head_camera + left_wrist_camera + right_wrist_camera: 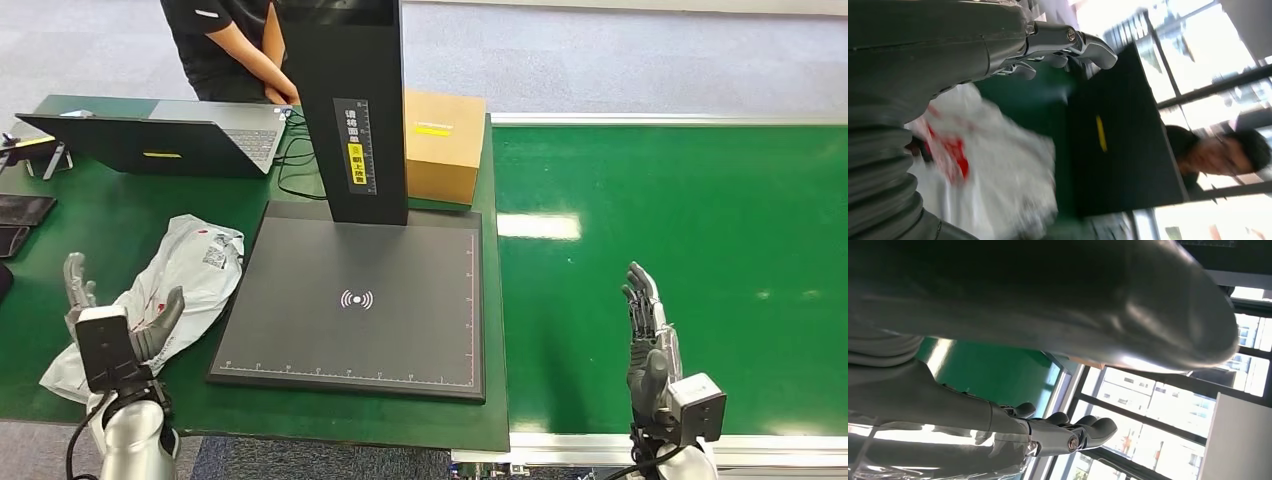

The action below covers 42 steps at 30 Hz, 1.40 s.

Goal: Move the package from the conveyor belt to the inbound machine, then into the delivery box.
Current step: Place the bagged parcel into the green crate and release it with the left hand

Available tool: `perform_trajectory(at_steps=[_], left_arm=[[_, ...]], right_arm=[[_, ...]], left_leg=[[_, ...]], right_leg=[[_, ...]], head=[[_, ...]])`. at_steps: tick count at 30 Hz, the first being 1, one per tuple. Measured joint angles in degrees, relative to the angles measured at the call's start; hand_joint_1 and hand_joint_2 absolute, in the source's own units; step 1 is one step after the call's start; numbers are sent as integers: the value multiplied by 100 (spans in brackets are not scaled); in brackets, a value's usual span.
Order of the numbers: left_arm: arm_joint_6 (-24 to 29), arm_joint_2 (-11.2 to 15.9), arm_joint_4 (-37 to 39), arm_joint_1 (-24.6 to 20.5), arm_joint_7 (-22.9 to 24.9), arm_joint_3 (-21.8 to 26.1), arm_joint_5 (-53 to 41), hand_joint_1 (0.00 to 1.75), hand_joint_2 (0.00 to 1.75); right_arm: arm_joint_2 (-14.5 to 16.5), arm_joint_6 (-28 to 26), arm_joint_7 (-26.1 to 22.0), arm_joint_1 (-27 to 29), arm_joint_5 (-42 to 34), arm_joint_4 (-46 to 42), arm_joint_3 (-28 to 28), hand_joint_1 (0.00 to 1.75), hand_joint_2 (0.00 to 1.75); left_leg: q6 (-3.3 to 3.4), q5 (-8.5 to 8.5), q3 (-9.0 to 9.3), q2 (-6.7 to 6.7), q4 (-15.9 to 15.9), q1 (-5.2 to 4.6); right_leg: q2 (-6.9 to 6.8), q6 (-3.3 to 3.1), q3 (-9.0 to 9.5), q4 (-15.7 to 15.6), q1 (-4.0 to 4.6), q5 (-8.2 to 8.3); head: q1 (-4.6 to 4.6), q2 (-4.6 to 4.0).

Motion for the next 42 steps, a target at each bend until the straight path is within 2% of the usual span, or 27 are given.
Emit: perform_trajectory(at_steps=[4, 8, 17, 21, 27, 42], left_arm=[[-1497, -2, 0, 61, -409, -267, 1277, 0, 175], [-2582, -2, 1, 114, -497, -572, 1824, 0, 175], [-3696, -2, 180, 118, -183, -1335, 1544, 0, 175], [-3914, -2, 361, 98, -175, -1647, 1407, 0, 175], [-3955, -1, 649, 49, -200, -1920, 1403, 0, 175], [-3762, 48, 815, 90, -268, -1991, 1445, 0, 175]], right_arm=[[-3, -1, -59, -76, 0, 99, 65, 0, 0], [-28, -4, -100, -207, 0, 256, 167, 0, 0], [-93, -3, -105, -398, 1, 538, 378, 0, 0], [-137, -2, -105, -453, 5, 645, 456, 0, 0], [-181, -2, -107, -480, 4, 742, 554, 0, 0], [-237, -4, -105, -474, 20, 786, 705, 0, 0]], left_leg=[[0, 0, -1, 0, 0, 0], [0, 0, -1, -1, 0, 0], [0, 0, -1, -1, 1, 0], [0, 0, -1, -1, 1, -1], [0, 0, -1, -1, 1, -1], [0, 0, -1, -1, 1, -1]], right_leg=[[0, 0, -1, 0, 0, 0], [-1, 0, -1, 0, 0, 0], [-1, 0, -1, 0, 0, 0], [-1, 0, -1, 0, -1, 0], [-1, 0, -1, 0, 0, 0], [-1, 0, -1, 0, 0, 0]], head=[[-1, 0], [1, 0], [0, 0], [1, 0], [0, 0], [-1, 0]])
